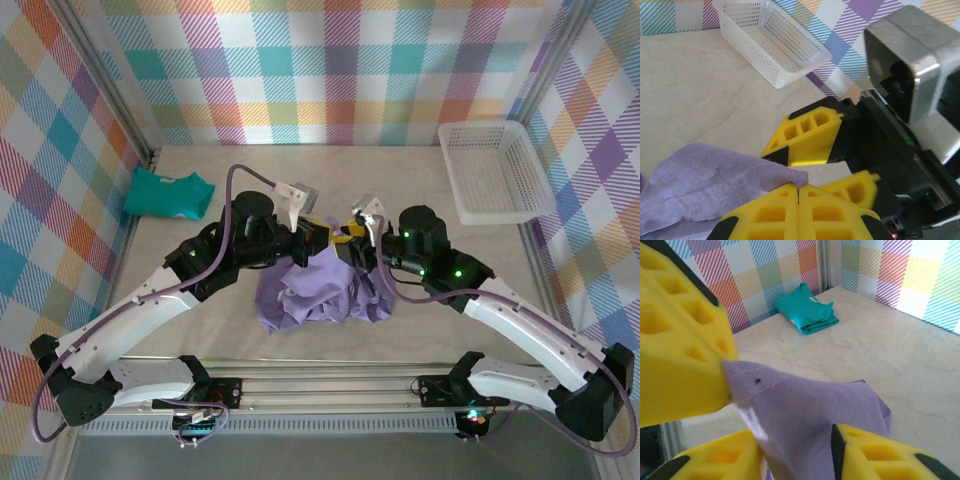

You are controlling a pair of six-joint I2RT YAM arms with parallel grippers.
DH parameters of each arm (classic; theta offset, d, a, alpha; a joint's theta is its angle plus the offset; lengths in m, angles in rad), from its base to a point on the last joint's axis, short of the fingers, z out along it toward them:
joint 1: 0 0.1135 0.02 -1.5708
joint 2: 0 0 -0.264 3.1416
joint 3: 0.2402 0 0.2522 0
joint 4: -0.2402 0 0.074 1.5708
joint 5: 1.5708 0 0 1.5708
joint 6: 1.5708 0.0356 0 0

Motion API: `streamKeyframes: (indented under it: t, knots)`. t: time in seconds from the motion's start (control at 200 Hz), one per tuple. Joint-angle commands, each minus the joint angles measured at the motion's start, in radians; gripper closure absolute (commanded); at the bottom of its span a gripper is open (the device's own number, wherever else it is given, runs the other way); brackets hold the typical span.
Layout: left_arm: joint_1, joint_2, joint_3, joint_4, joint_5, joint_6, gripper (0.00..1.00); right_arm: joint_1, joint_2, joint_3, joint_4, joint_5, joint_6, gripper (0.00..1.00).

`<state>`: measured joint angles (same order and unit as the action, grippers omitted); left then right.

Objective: Fold the inside-out t-shirt

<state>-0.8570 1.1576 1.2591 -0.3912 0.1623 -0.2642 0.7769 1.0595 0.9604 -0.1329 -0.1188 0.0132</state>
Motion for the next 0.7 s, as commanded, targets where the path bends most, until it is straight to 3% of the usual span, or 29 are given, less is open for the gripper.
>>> streamKeyframes:
  t: [0.0, 0.05, 0.185, 0.28, 0.465, 0.695]
  knots:
    - [-0.014, -0.022, 0.012, 0.002, -0.05, 0.019, 1.0, 0.005, 0.004, 0.006, 0.007, 0.068, -0.024, 0.91]
    - [-0.014, -0.031, 0.005, 0.004, -0.074, 0.026, 1.0, 0.005, -0.02, -0.019, 0.021, 0.077, -0.02, 1.0]
    - [-0.014, -0.049, -0.008, 0.007, -0.141, 0.051, 1.0, -0.01, -0.101, -0.072, 0.043, 0.073, -0.004, 1.0]
    - [-0.013, -0.082, -0.036, 0.022, -0.187, 0.079, 0.82, -0.05, -0.15, -0.092, 0.045, 0.02, 0.007, 1.0]
    - [-0.013, -0.143, -0.139, 0.061, -0.307, 0.167, 0.63, -0.184, -0.201, -0.071, 0.045, -0.201, 0.015, 1.0]
    - [0.004, -0.114, -0.207, 0.088, -0.434, 0.196, 0.58, -0.326, -0.176, 0.049, -0.032, -0.471, -0.053, 1.0]
